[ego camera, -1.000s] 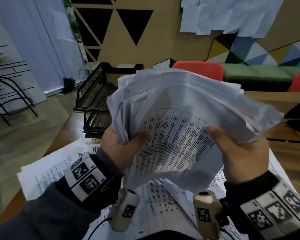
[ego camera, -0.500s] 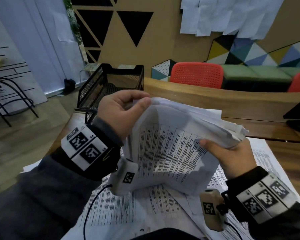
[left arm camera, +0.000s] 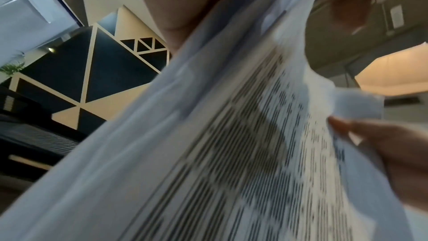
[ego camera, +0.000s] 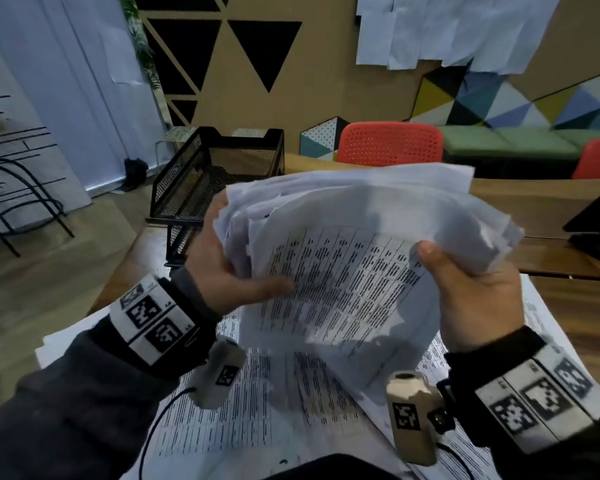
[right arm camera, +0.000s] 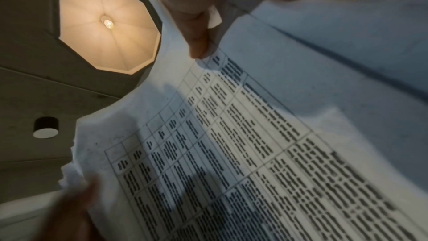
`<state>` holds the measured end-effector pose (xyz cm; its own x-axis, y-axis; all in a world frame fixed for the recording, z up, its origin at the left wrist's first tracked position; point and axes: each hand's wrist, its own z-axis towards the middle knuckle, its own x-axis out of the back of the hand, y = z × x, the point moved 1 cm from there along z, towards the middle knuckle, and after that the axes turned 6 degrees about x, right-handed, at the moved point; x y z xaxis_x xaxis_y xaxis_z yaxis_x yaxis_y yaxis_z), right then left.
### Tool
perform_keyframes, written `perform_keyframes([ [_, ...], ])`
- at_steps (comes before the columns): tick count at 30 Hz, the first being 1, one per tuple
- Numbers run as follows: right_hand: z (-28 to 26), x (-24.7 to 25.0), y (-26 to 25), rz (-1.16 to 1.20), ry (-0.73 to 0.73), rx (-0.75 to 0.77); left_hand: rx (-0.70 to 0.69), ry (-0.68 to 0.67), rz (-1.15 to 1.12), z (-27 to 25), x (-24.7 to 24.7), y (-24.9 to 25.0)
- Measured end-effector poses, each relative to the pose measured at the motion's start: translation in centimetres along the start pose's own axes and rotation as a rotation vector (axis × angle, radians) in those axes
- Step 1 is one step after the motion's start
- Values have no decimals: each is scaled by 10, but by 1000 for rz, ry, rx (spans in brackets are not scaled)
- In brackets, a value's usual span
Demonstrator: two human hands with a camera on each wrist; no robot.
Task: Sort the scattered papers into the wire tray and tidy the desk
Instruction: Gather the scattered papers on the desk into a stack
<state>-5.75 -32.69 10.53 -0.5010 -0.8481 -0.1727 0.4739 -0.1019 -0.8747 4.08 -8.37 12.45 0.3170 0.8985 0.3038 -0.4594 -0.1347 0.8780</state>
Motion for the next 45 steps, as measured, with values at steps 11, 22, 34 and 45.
perform_keyframes([
  [11,13,-8,-26,-272,-117,386,237,81,-93,-10,-22,-24],
  [22,26,-11,-26,-123,90,336,250,115,-174,-5,-21,-19],
  [34,22,-9,-23,67,28,215,366,123,-313,5,-19,-18],
  [45,37,-11,-62,-1307,-312,326,234,32,-2,24,-48,25],
])
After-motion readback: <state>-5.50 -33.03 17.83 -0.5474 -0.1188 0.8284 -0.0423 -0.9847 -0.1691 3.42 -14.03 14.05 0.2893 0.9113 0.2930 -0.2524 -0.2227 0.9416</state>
